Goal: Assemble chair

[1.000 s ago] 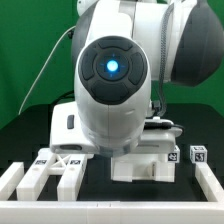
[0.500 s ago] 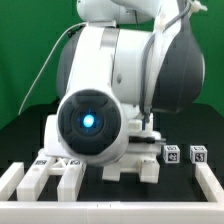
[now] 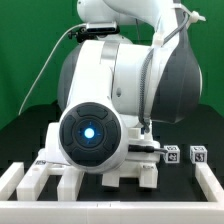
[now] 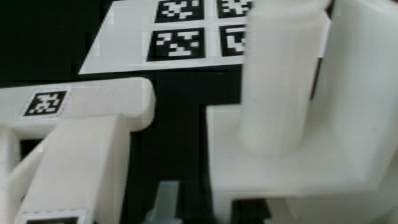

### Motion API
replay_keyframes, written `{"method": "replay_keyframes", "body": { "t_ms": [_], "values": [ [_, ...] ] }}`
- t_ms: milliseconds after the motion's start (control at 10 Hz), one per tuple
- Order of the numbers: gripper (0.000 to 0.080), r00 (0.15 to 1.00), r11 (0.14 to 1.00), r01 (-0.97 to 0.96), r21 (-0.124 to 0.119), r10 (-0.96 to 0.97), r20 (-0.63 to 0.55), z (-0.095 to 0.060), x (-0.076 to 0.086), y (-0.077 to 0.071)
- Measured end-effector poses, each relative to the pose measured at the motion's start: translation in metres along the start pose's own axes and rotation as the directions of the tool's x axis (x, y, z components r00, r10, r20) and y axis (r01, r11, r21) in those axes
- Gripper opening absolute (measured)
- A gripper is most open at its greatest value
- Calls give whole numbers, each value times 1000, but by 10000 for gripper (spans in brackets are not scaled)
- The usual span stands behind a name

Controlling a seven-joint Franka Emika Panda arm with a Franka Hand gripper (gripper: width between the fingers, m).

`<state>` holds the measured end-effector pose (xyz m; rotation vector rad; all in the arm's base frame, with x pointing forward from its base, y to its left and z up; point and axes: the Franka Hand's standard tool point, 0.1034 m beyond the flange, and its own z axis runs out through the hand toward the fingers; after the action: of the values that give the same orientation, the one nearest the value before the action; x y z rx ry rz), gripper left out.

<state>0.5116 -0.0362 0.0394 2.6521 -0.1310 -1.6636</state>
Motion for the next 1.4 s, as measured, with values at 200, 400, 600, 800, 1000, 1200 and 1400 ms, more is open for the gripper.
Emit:
{"method": "replay_keyframes", "body": {
  "t_ms": [200, 400, 600, 800, 1000, 1200, 1400],
  "values": [
    [33, 1000, 1000, 7, 0, -7, 5, 2, 1, -2],
    [33, 1000, 1000, 9, 3, -9, 14, 4, 1, -1],
    [35, 1000, 1000, 8, 3, -8, 18, 5, 1, -1],
    [35, 1000, 1000, 9, 3, -9, 14, 4, 0, -2],
    [50, 1000, 1000, 7, 3, -7, 10, 4, 1, -1],
    [276, 1000, 1000, 6, 3, -6, 4, 3, 3, 0],
    [560, 1000, 1000, 6, 3, -6, 2, 3, 3, 0]
  ]
}}
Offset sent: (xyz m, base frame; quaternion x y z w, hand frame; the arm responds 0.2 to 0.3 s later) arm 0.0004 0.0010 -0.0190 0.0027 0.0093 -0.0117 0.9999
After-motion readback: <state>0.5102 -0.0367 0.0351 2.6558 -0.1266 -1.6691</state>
